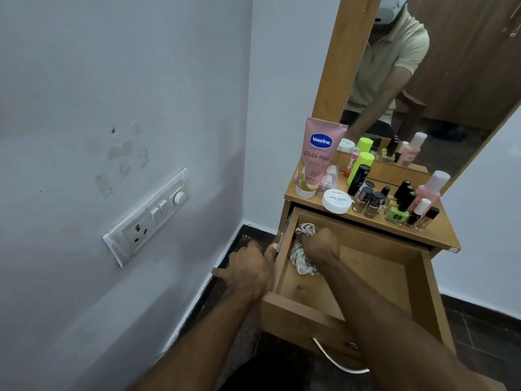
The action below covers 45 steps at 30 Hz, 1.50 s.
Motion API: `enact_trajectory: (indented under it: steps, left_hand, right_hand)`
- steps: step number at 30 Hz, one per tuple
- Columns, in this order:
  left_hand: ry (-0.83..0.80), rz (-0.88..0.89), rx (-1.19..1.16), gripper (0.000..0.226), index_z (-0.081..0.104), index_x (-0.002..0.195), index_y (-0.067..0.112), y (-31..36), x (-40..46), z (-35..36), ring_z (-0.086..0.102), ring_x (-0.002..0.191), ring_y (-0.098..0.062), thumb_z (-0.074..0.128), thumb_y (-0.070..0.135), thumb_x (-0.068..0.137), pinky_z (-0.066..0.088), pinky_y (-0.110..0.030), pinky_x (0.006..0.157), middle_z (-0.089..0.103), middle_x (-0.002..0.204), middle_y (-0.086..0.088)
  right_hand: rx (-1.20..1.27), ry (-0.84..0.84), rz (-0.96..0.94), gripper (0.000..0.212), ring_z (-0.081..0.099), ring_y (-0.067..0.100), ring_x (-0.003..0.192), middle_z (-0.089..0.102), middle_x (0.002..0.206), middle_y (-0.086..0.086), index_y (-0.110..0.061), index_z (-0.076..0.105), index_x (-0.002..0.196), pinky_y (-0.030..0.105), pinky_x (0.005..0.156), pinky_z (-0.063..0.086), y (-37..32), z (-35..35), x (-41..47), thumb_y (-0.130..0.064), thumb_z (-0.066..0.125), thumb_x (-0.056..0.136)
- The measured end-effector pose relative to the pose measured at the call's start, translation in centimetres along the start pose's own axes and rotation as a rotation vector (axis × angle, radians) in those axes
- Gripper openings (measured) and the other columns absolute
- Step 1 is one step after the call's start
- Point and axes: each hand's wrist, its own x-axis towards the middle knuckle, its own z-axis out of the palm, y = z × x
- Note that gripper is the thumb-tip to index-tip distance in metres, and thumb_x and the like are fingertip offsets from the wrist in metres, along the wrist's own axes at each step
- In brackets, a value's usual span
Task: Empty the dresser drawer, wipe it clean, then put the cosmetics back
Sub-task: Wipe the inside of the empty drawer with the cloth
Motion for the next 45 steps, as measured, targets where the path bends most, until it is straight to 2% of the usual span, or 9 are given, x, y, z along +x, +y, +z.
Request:
enact_trajectory:
  steps: [5,11,16,20,24,29,36,40,45]
  left_hand:
    - [-0.026,-0.003,0.021,0.057,0.060,0.124,0.026,-0.2,0.0,0.2,0.055,0.122,-0.026,0.029,0.067,0.099,0.026,-0.070,0.108,0.066,0.123,0.000]
    - [-0.046,0.029,0.102,0.052,0.058,0.126,0.027,0.2,-0.2,0.0,0.051,0.124,-0.024,0.029,0.062,0.102,0.026,-0.069,0.107,0.064,0.125,0.000]
    - [-0.040,0.064,0.196,0.056,0.054,0.133,0.024,0.6,-0.7,-0.3,0.047,0.132,-0.026,0.024,0.060,0.103,0.019,-0.074,0.110,0.060,0.134,-0.002]
    - [-0.046,0.081,0.211,0.060,0.055,0.133,0.023,0.6,-0.7,-0.4,0.045,0.134,-0.027,0.020,0.061,0.102,0.017,-0.075,0.110,0.059,0.136,-0.004]
    - [-0.049,0.093,0.221,0.062,0.053,0.136,0.022,0.8,-0.8,-0.4,0.041,0.137,-0.028,0.019,0.061,0.103,0.018,-0.075,0.110,0.055,0.142,-0.005]
    - [-0.020,0.108,0.258,0.063,0.053,0.136,0.022,0.6,-0.8,-0.3,0.040,0.137,-0.028,0.018,0.062,0.102,0.019,-0.073,0.111,0.054,0.141,-0.006]
    - [0.087,0.339,0.316,0.055,0.050,0.139,0.021,1.1,-0.8,-0.4,0.016,0.154,-0.027,0.025,0.055,0.105,0.000,-0.061,0.122,0.044,0.154,-0.007]
    - [0.018,0.382,0.338,0.053,0.043,0.147,0.024,1.3,-0.6,-0.3,0.009,0.155,-0.027,0.023,0.050,0.106,-0.002,-0.061,0.122,0.038,0.159,-0.004]
    - [-0.015,0.451,0.365,0.046,0.039,0.149,0.026,1.4,-0.4,-0.1,0.008,0.155,-0.026,0.026,0.040,0.107,0.005,-0.060,0.122,0.034,0.161,-0.005]
  right_hand:
    - [-0.049,-0.073,-0.080,0.036,0.067,0.036,0.095,0.069,0.102,0.015,-0.001,0.067,0.101,0.034,0.071,0.051,-0.4,0.8,1.1,-0.037,0.064,0.095]
    - [-0.320,-0.349,-0.217,0.014,0.067,0.020,0.071,0.070,0.079,0.003,-0.016,0.065,0.084,0.028,0.058,0.049,0.4,-2.1,2.2,-0.026,0.064,0.094]
    - [-0.473,0.070,-0.297,0.012,0.061,0.022,0.075,0.068,0.090,0.002,-0.018,0.068,0.101,0.032,0.065,0.048,0.6,-0.4,0.6,-0.027,0.061,0.097]
    - [-0.371,-0.074,-0.276,0.011,0.060,0.019,0.074,0.066,0.088,0.002,-0.015,0.063,0.088,0.029,0.063,0.046,-0.5,0.3,0.6,-0.022,0.063,0.096]
    - [-0.328,-0.354,-0.299,0.008,0.066,0.015,0.073,0.070,0.083,0.000,-0.022,0.069,0.099,0.031,0.064,0.055,-0.5,-2.7,1.8,-0.029,0.068,0.094]
    - [-0.489,0.025,-0.395,0.017,0.065,0.026,0.088,0.070,0.107,0.005,-0.021,0.064,0.114,0.035,0.073,0.049,-0.1,-0.2,0.1,-0.024,0.056,0.099]
    - [-0.690,-0.237,-0.546,0.010,0.058,0.021,0.088,0.063,0.107,0.005,-0.019,0.059,0.105,0.033,0.071,0.046,-0.4,-2.4,-1.1,-0.022,0.057,0.096]
    - [-0.763,-0.320,-0.689,0.065,0.043,0.030,0.138,0.038,0.156,0.011,-0.016,0.034,0.155,0.042,0.108,0.045,2.5,-1.8,-2.2,-0.011,0.052,0.093]
    - [-0.850,-0.365,-0.675,0.070,0.001,0.023,0.157,-0.002,0.171,0.008,-0.013,-0.001,0.163,0.044,0.127,0.008,2.9,-1.4,-1.1,-0.013,0.035,0.102]
